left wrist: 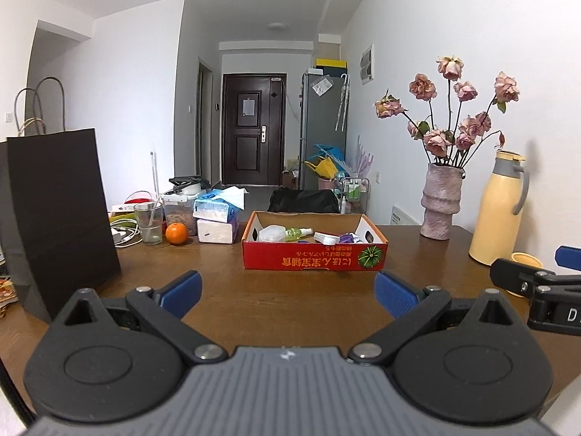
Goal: Organize rigid objects
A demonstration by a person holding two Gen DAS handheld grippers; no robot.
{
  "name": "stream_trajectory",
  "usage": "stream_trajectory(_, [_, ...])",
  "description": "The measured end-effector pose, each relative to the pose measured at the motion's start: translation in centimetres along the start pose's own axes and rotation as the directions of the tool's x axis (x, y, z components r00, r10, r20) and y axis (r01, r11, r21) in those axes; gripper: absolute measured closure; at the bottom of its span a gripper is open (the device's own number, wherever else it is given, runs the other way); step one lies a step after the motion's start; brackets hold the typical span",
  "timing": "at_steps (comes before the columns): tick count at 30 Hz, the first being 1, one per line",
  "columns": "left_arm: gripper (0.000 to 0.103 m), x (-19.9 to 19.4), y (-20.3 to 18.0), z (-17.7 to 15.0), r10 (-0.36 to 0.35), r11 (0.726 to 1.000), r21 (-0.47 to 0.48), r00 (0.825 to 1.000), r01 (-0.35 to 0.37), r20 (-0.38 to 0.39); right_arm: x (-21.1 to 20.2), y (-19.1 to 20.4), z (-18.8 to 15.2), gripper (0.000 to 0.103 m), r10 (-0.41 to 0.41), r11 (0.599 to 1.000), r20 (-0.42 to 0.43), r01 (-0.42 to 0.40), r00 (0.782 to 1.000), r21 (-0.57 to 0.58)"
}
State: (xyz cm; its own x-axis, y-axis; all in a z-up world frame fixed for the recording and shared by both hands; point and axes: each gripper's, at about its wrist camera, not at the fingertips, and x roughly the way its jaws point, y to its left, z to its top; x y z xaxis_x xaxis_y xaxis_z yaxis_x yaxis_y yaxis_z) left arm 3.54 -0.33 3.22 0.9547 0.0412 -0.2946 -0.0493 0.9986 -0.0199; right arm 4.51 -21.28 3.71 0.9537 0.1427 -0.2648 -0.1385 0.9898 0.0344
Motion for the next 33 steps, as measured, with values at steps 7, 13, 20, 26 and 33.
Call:
stream_trajectory(7, [0.0, -1.3, -0.4, -0.5, -0.007, 1.0, 0.012, 1.0, 0.007, -0.004, -1.6, 0.5, -0.6, 0.0, -0.002, 1.0, -0.004, 0.001, 1.0, -0.021])
stream_trajectory(13, [0.0, -1.2, -0.5, -0.6, -0.013, 1.0, 0.012, 1.0, 0.013, -0.011, -1.5, 0.5, -0.6, 0.0, 0.0, 1.0, -0.007, 0.0, 1.0, -0.017])
stream_trajectory(20, [0.0, -1.1, -0.5, -0.7, -0.015, 1.0, 0.014, 1.0, 0.015, -0.014, -1.3, 0.3, -0.5, 0.0, -0.004, 1.0, -0.011, 0.004, 1.0, -0.011])
stream_trajectory(26, [0.0, -1.1, -0.5, -0.7, -0.016, 1.0, 0.013, 1.0, 0.016, -0.015, -1.1, 0.2, -0.5, 0.0, -0.007, 1.0, -0.013, 0.007, 1.0, -0.008])
stream_trajectory(33, [0.0, -1.1, -0.5, -0.7, -0.017, 1.0, 0.013, 1.0, 0.017, -0.014, -1.0, 0.2, -0.6, 0.0, -0.008, 1.0, -0.015, 0.008, 1.0, -0.007])
